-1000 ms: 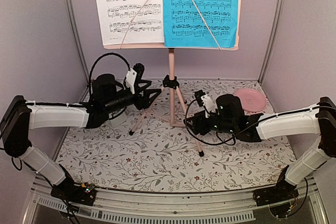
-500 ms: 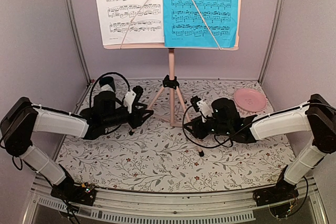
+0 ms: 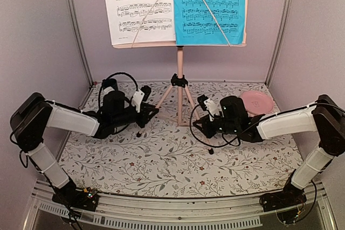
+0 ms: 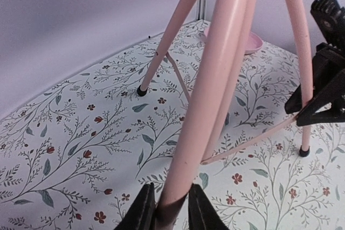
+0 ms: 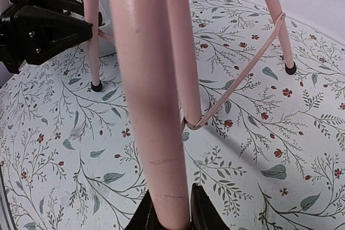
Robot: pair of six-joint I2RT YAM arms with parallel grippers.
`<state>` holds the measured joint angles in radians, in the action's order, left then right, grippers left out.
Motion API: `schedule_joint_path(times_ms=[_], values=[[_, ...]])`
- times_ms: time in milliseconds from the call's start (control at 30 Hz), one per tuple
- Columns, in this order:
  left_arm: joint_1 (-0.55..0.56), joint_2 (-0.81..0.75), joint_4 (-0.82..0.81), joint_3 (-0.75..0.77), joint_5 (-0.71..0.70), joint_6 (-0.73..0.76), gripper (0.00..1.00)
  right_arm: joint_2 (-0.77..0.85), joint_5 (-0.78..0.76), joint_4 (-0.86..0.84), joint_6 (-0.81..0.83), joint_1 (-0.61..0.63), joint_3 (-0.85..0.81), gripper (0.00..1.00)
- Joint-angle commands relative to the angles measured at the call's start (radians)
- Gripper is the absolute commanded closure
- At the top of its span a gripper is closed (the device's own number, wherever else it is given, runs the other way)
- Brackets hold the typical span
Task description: Set up the instrument practice props
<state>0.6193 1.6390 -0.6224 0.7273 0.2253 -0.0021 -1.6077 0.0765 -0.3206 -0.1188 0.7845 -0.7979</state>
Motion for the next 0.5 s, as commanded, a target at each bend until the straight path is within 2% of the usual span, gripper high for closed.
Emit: schedule_joint_path(times_ms=[0,200,467], values=[[-0.024,0.060,-0.002,0.051,0.021,-0.003,0.80,-0.031,-0.050,-0.014,0.032,-0.043,-0.046,0.86],[-0.040,0.132,-0.016,0.116,0.037,-0.010,0.88,-0.071,-0.059,-0.020,0.072,-0.077,-0.081,0.93],[-0.057,0.238,0.022,0.262,0.048,-0.025,0.91,-0.130,-0.065,-0.017,0.146,-0.129,-0.162,0.96]])
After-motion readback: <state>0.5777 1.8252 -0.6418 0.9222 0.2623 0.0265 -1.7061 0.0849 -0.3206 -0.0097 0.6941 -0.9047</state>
